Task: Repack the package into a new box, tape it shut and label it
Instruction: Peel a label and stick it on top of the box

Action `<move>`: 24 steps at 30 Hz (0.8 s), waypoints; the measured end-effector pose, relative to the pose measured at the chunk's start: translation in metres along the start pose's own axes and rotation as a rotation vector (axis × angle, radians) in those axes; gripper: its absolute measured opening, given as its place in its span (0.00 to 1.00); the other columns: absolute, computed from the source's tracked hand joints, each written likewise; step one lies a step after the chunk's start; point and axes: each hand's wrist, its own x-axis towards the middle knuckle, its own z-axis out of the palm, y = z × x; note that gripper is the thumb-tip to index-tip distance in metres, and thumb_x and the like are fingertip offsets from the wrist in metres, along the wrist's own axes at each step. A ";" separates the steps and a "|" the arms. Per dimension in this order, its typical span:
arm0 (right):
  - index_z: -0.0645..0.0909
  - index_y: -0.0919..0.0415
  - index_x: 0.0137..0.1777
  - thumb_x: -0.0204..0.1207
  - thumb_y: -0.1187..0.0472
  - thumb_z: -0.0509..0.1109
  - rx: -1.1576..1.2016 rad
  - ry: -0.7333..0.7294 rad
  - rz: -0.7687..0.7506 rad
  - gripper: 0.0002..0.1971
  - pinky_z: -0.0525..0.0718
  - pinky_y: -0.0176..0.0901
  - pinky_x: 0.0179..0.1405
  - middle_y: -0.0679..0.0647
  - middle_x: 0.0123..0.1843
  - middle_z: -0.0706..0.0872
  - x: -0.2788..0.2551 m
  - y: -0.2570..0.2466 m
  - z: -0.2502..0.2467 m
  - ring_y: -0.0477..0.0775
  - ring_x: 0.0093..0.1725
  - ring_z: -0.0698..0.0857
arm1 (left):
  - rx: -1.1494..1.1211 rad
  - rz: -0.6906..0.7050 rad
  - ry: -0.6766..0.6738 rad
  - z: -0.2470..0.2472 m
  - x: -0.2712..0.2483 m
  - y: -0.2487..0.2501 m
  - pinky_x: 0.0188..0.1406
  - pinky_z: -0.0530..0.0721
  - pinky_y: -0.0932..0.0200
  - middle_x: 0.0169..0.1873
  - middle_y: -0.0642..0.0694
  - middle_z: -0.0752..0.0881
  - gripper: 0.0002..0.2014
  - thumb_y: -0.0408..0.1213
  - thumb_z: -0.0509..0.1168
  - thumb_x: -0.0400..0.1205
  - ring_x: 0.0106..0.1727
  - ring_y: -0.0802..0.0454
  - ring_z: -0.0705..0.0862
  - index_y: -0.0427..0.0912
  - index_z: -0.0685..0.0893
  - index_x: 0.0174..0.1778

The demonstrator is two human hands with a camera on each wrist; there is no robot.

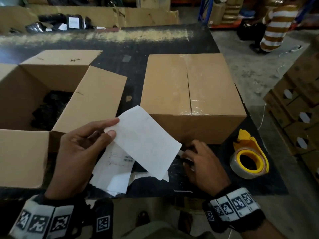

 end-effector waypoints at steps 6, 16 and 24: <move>0.88 0.58 0.50 0.78 0.59 0.72 0.161 0.458 -0.014 0.05 0.82 0.57 0.51 0.51 0.54 0.85 -0.002 -0.029 -0.076 0.54 0.56 0.83 | -0.044 0.004 0.009 0.021 0.006 0.009 0.59 0.90 0.43 0.57 0.44 0.93 0.14 0.38 0.71 0.79 0.60 0.42 0.91 0.49 0.92 0.59; 0.77 0.53 0.58 0.74 0.55 0.77 -0.010 0.369 -0.354 0.16 0.84 0.53 0.41 0.52 0.51 0.84 0.008 -0.122 -0.114 0.54 0.48 0.82 | -0.014 0.073 -0.052 0.050 0.011 0.028 0.41 0.91 0.57 0.50 0.49 0.92 0.13 0.28 0.69 0.83 0.46 0.46 0.93 0.47 0.88 0.61; 0.72 0.52 0.49 0.77 0.57 0.65 -0.016 0.364 -0.349 0.05 0.74 0.34 0.36 0.48 0.41 0.80 0.019 -0.127 -0.124 0.46 0.37 0.76 | -0.135 0.025 -0.005 0.056 0.014 0.034 0.54 0.90 0.43 0.50 0.42 0.90 0.17 0.41 0.70 0.78 0.49 0.42 0.91 0.48 0.86 0.63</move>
